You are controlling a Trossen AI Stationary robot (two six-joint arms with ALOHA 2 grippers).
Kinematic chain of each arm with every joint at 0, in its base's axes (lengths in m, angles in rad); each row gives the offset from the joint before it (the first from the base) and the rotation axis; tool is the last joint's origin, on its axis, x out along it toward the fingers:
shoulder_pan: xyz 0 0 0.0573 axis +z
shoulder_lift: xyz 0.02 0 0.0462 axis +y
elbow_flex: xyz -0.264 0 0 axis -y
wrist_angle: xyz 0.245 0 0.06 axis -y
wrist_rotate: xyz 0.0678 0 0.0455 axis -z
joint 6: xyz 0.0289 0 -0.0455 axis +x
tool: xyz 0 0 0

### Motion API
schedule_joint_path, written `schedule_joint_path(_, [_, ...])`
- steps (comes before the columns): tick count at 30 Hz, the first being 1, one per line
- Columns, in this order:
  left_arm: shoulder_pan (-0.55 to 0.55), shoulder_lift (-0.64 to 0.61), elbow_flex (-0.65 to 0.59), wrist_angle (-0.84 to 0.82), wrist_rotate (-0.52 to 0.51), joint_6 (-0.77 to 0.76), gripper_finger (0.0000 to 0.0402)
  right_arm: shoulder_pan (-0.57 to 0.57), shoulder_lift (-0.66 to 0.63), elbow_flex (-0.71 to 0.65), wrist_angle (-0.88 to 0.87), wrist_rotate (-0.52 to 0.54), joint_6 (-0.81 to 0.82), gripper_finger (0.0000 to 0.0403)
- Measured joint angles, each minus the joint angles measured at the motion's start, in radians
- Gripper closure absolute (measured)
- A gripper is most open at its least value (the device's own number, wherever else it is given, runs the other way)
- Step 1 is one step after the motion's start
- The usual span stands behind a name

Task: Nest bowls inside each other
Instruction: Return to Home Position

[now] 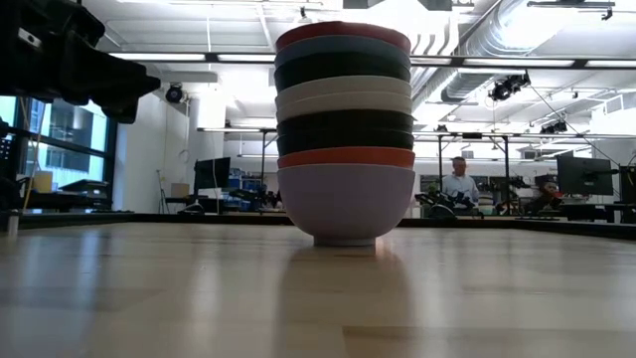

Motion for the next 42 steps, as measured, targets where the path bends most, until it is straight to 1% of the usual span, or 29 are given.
schedule_joint_path(3, [0.000,0.000,0.000,0.000,-0.005,0.000,0.0271,0.000,-0.005,-0.001,-0.077,0.092,-0.009,0.0292])
schedule_joint_path(6, [0.000,0.000,0.000,0.000,-0.005,0.000,0.0271,0.017,-0.040,-0.017,-0.103,0.200,-0.034,0.0292])
schedule_joint_path(11, [0.000,0.000,0.000,-0.001,-0.006,0.000,0.0270,0.085,-0.148,-0.029,-0.141,0.445,-0.063,0.0292])
schedule_joint_path(16, [0.000,0.000,0.000,-0.001,-0.005,0.000,0.0270,0.168,-0.246,-0.028,-0.182,0.566,-0.035,0.0292])
schedule_joint_path(22, [0.000,0.000,0.000,-0.001,-0.004,0.000,0.0270,0.255,-0.310,-0.029,-0.390,0.771,0.069,0.0292])
schedule_joint_path(27, [0.000,0.000,0.000,-0.001,-0.003,0.000,0.0270,0.307,-0.352,-0.029,-0.492,0.877,0.127,0.0292])
schedule_joint_path(31, [0.000,0.000,0.000,-0.001,-0.003,0.000,0.0270,0.328,-0.398,-0.029,-0.500,0.890,0.088,0.0292])
schedule_joint_path(34, [0.000,0.000,0.000,-0.001,-0.003,0.000,0.0270,0.329,-0.449,-0.029,-0.455,0.858,-0.010,0.0292])
schedule_joint_path(39, [0.000,0.000,0.000,-0.001,-0.003,0.000,0.0270,0.328,-0.556,-0.029,-0.321,0.728,-0.242,0.0292])
schedule_joint_path(42, [0.000,0.000,0.000,-0.001,-0.003,0.000,0.0270,0.321,-0.625,-0.029,-0.251,0.597,-0.367,0.0292])
